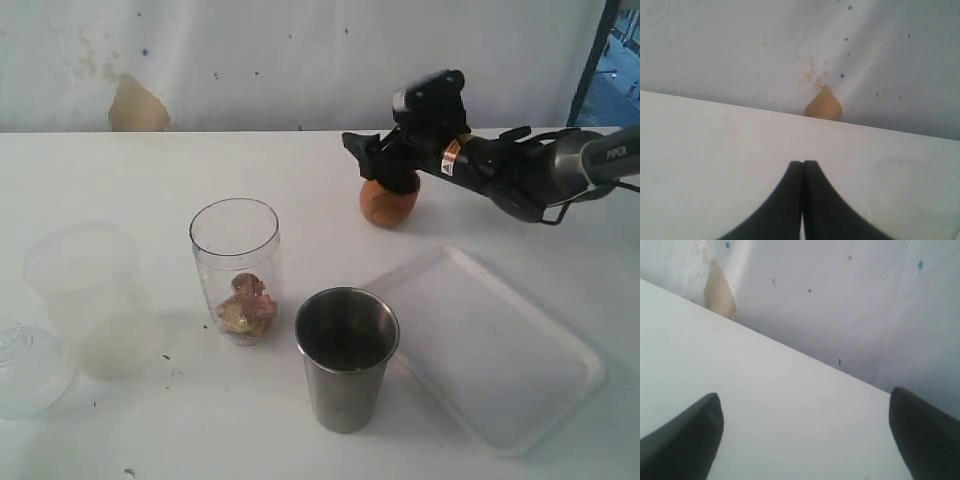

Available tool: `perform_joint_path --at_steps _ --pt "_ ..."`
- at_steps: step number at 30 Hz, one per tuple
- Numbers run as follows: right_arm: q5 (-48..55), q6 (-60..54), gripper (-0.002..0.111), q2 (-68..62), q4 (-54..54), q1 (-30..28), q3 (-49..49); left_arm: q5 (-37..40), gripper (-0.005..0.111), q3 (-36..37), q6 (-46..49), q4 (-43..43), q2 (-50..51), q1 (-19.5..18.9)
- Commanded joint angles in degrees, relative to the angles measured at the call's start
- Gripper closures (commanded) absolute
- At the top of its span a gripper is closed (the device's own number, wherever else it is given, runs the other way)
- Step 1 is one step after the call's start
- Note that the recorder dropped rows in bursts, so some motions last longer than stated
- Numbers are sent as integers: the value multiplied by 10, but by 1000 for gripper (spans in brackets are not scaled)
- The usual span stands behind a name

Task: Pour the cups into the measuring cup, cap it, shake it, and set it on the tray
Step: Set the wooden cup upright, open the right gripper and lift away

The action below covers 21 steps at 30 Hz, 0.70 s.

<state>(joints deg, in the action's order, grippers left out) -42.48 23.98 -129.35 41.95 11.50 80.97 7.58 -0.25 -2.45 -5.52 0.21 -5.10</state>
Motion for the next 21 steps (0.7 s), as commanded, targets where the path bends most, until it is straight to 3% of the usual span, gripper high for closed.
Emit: perform_joint_path --at_steps 1,6,16,21 --pt "49 7 26 23 3 -1 3 -7 107 2 1 0 -2 -2" --pt "120 2 26 31 3 -1 3 -7 107 2 1 0 -2 -2" --pt "86 4 26 77 3 -1 3 -6 107 2 1 0 -2 -2" --pt "88 68 26 121 30 -1 3 -5 107 2 1 0 -2 -2"
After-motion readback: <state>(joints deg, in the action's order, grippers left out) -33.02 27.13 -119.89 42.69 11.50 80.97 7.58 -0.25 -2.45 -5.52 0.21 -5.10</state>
